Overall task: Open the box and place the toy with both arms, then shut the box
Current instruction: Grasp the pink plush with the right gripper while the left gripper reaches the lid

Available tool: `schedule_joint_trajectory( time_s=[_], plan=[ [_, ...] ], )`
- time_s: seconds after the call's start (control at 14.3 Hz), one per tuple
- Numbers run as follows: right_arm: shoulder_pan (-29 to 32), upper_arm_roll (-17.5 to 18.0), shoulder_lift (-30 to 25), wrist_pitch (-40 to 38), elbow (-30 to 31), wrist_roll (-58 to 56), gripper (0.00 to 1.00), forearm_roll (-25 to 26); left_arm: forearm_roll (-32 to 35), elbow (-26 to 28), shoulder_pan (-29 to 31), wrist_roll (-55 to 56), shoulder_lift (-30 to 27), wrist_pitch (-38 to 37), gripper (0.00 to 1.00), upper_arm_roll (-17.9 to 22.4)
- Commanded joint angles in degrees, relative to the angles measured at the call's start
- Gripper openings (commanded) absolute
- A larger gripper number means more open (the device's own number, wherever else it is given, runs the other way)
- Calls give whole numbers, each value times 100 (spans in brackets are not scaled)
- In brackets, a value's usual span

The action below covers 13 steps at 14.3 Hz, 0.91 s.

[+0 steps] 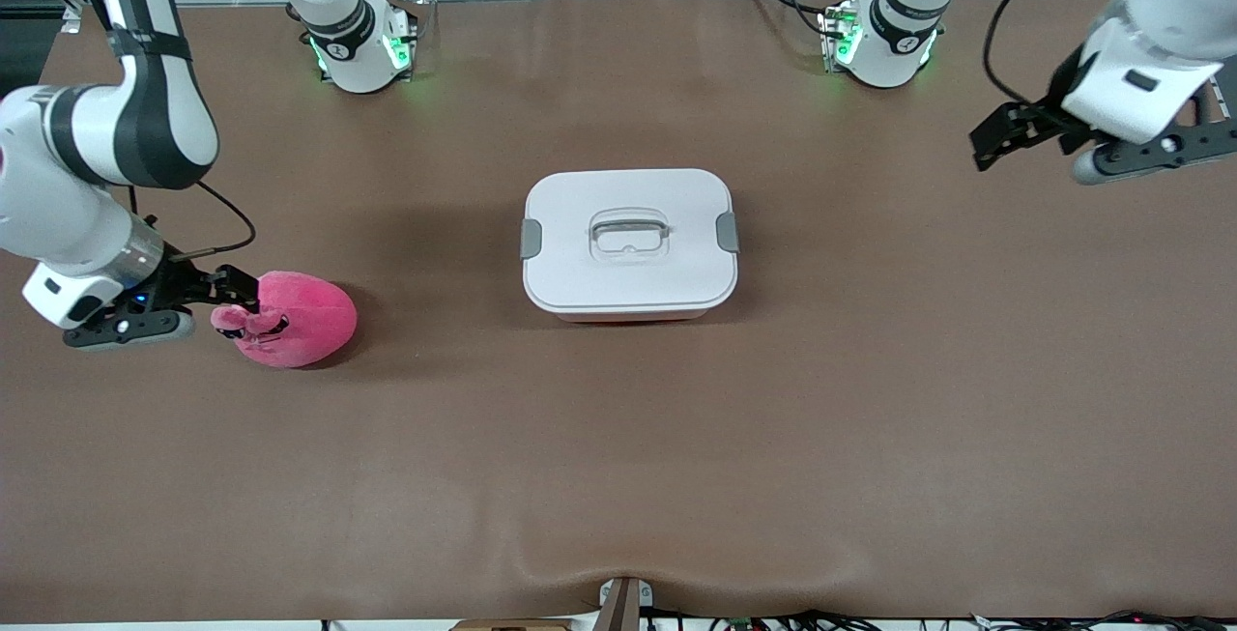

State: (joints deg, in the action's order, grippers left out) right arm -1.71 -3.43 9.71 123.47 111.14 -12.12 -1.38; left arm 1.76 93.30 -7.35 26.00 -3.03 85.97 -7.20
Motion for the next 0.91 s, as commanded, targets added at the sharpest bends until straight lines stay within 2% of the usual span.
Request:
schedule_joint_trajectory(
  time_s=[0.0,0.21,0.28,0.56,0.84],
  plan=[
    [-92,-8,66,20,118,-141,100,-11,-89,-181,14,798,267,-63,100,-446],
    [-101,-17,242,37,162,-194,100,-11,-80,-172,5,1888,470,122,100,-860],
    [-101,-17,251,28,162,-229,91,-11,-80,-181,14,2222,575,200,100,-1010],
    [-101,-8,400,90,127,-238,73,-11,-27,-190,5,3611,979,455,100,-1502],
    [-110,-8,488,116,101,-229,43,-11,-9,-225,-187,4632,1243,798,100,-1732]
  ],
)
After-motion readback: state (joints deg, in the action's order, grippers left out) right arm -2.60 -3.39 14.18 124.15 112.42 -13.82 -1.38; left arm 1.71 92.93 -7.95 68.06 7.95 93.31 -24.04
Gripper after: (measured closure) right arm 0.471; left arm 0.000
